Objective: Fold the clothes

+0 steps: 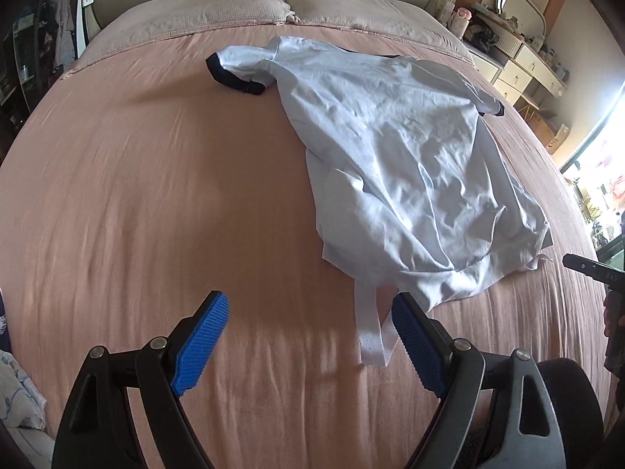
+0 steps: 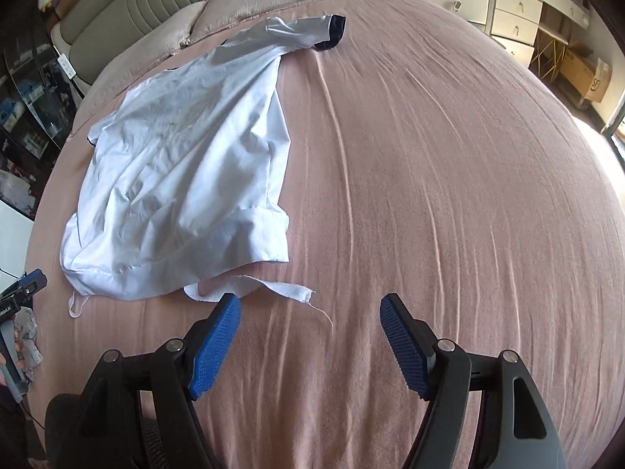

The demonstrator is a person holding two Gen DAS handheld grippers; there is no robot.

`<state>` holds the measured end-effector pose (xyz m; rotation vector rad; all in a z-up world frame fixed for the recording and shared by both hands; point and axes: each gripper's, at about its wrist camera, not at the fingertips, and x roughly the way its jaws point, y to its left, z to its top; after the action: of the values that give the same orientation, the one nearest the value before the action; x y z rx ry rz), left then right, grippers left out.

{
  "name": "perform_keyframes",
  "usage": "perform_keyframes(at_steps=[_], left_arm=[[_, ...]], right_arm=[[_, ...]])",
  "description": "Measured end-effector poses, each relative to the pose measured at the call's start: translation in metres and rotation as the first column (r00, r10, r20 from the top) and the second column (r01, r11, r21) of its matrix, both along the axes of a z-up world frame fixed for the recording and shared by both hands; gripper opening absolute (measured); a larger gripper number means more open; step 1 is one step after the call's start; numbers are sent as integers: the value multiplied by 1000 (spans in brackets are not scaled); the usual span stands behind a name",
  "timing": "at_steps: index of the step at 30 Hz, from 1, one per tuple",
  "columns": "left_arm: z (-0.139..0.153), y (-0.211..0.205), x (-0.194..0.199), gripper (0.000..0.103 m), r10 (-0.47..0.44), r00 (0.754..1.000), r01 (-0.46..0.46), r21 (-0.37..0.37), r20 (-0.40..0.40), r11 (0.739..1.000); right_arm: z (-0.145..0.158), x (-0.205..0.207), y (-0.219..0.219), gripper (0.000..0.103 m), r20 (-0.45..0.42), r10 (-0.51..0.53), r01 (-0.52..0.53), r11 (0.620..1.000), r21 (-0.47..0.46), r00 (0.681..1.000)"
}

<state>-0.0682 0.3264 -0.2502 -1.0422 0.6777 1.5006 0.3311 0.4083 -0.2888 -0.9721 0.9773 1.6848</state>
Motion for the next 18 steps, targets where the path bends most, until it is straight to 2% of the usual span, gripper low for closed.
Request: perform_keyframes(at_steps=[3, 9, 11, 14, 18], left_arm=[[-11, 2, 8, 86, -44, 998, 43, -14, -43, 999], [-32, 13, 26, 86, -115, 990, 112, -35, -80, 993], [-36, 17, 29, 86, -110, 988, 107, -36, -104, 994], [-37, 23, 30, 86, -84, 992, 83, -11, -98, 996], [-30, 32, 29, 86, -35, 995, 39, 34, -97, 999]], right_arm=[[-6, -7, -2, 74, 59, 19, -21, 999, 37, 998], [-20, -18, -12, 74, 147, 79, -91, 993, 71, 986], [-24, -24, -12, 74, 171, 91, -107, 990, 87, 981], [-29, -32, -11, 74, 198, 100, -123, 986, 109, 975], [-28, -39, 1, 74, 169, 88, -111, 985, 133, 982]])
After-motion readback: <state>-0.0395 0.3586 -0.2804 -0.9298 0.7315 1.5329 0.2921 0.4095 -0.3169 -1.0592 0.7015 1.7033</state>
